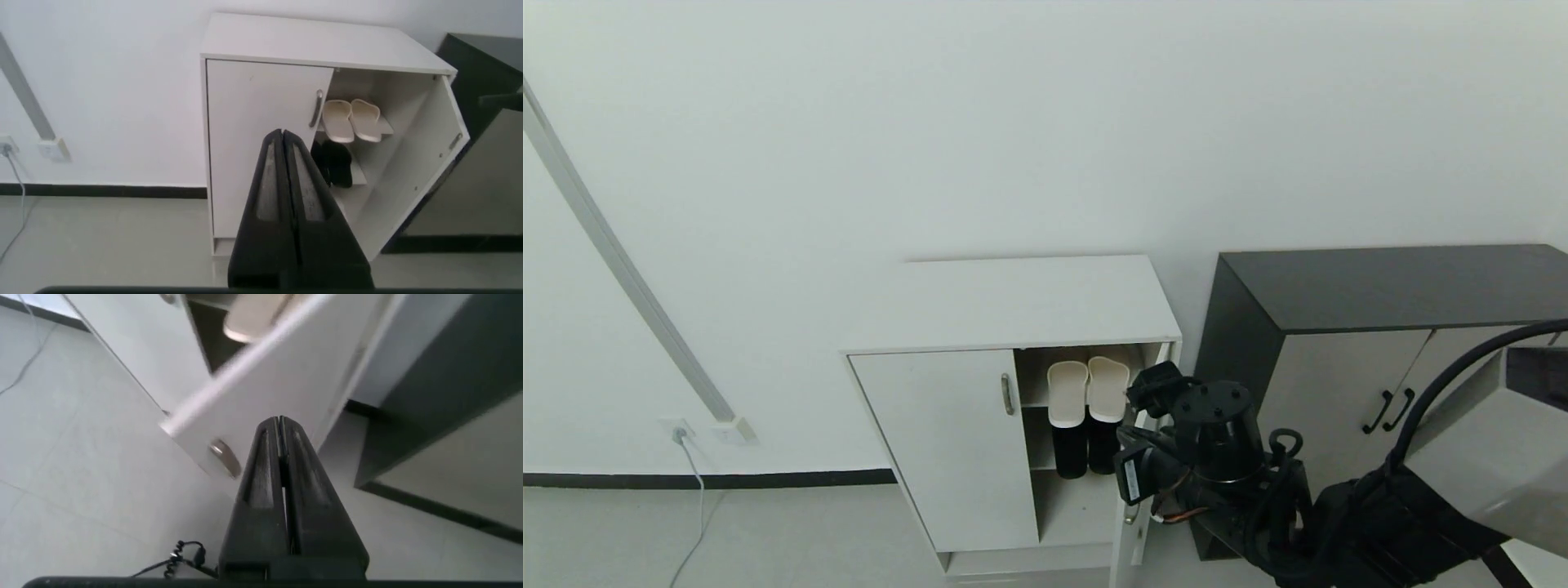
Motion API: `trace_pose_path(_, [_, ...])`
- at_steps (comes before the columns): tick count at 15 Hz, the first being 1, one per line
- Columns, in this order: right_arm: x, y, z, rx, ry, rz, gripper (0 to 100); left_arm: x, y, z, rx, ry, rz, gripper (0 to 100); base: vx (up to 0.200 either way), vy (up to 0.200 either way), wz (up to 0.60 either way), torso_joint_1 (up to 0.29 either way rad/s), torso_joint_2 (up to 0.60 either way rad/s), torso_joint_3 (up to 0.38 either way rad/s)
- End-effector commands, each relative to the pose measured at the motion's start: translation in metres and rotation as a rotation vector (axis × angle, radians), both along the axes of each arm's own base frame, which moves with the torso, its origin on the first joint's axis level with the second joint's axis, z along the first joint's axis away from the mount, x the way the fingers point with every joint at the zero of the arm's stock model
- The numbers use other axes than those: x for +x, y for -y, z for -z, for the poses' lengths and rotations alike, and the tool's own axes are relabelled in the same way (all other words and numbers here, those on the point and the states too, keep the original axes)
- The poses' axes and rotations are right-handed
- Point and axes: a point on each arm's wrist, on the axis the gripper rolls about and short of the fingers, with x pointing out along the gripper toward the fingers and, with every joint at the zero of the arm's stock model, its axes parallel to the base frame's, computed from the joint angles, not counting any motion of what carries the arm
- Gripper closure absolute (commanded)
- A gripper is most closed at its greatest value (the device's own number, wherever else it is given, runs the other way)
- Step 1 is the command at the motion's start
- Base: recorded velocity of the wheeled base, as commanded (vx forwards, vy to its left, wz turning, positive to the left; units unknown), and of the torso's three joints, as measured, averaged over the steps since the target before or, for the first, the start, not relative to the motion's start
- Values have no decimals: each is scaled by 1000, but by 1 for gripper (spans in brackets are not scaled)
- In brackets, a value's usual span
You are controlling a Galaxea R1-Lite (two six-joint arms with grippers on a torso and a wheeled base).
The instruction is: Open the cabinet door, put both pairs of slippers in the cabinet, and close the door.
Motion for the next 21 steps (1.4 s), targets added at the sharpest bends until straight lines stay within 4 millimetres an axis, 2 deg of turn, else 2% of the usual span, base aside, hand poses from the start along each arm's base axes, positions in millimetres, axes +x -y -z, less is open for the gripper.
trace_pose_path(1, [-3,6,3,-4,-8,-6,100,0,0,0,0,0,-1,100,0,0,0,0,0,0])
trace_pose_path(4, [2,19,8,5,-10,16,100,0,0,0,0,-1,1,100,0,0,0,0,0,0])
trace_pose_path(6, [5,39,11,-3,-18,61,100,0,0,0,0,-1,1,100,0,0,0,0,0,0])
trace_pose_path(10, [-4,70,23,-9,-41,93,100,0,0,0,0,-1,-1,100,0,0,0,0,0,0])
trace_pose_path(13, [-9,84,33,-17,-62,110,100,0,0,0,0,-1,1,100,0,0,0,0,0,0])
trace_pose_path(15, [-8,88,44,-30,-89,107,100,0,0,0,0,-1,1,100,0,0,0,0,0,0])
trace_pose_path(17, [1,90,58,-33,-96,127,100,0,0,0,0,-1,-1,100,0,0,0,0,0,0])
trace_pose_path(21, [16,81,89,-31,-104,113,100,0,0,0,0,-1,-1,100,0,0,0,0,0,0])
